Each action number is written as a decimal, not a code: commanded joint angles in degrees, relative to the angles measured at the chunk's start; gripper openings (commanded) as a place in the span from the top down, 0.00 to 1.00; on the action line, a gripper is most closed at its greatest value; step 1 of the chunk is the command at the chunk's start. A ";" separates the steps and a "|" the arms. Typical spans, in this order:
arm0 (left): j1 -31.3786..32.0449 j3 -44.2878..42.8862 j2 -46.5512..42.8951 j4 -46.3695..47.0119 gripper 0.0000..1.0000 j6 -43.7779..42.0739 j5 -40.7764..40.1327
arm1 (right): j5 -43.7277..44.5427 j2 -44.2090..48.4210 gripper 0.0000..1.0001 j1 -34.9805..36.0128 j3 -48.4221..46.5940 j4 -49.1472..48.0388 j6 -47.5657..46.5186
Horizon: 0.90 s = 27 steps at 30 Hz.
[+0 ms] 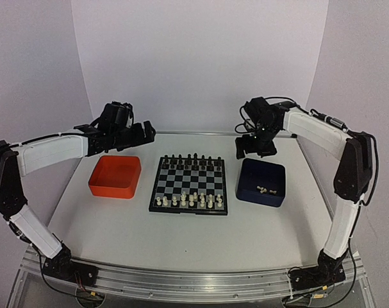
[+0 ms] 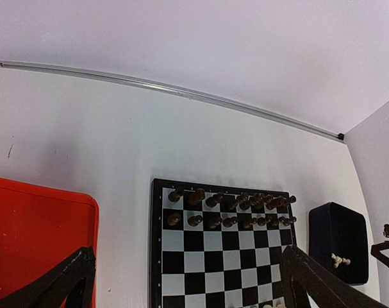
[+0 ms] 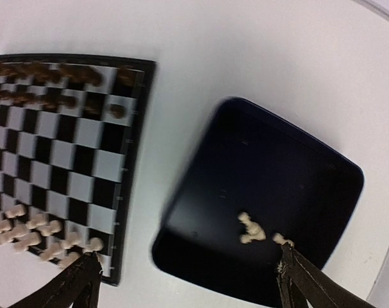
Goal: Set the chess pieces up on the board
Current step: Place the chess piece on the chessboard, then pick up the chess piece from the storage box.
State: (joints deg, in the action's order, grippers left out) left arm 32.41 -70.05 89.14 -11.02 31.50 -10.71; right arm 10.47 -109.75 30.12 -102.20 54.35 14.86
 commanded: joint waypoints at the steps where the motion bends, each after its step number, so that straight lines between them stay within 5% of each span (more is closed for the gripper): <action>1: -2.61 -5.16 4.91 6.51 0.00 -0.72 1.97 | 4.40 4.82 0.08 -2.51 5.01 -1.01 -1.70; 14: -6.30 -13.01 12.03 5.08 0.00 0.49 -0.58 | -13.93 2.73 0.10 -13.25 11.10 -0.56 -3.03; 20: -6.39 -9.60 12.95 12.98 0.00 2.79 -6.48 | -16.89 -0.37 0.11 -13.67 10.13 0.84 -7.90; 27: -6.43 -15.52 18.78 11.37 0.00 5.46 -12.60 | -15.07 -6.36 0.16 -13.88 6.18 6.31 -13.55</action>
State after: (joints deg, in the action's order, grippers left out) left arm 26.13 -80.76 104.47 -1.34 34.97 -18.51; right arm -4.17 -112.31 16.29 -92.88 55.31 6.26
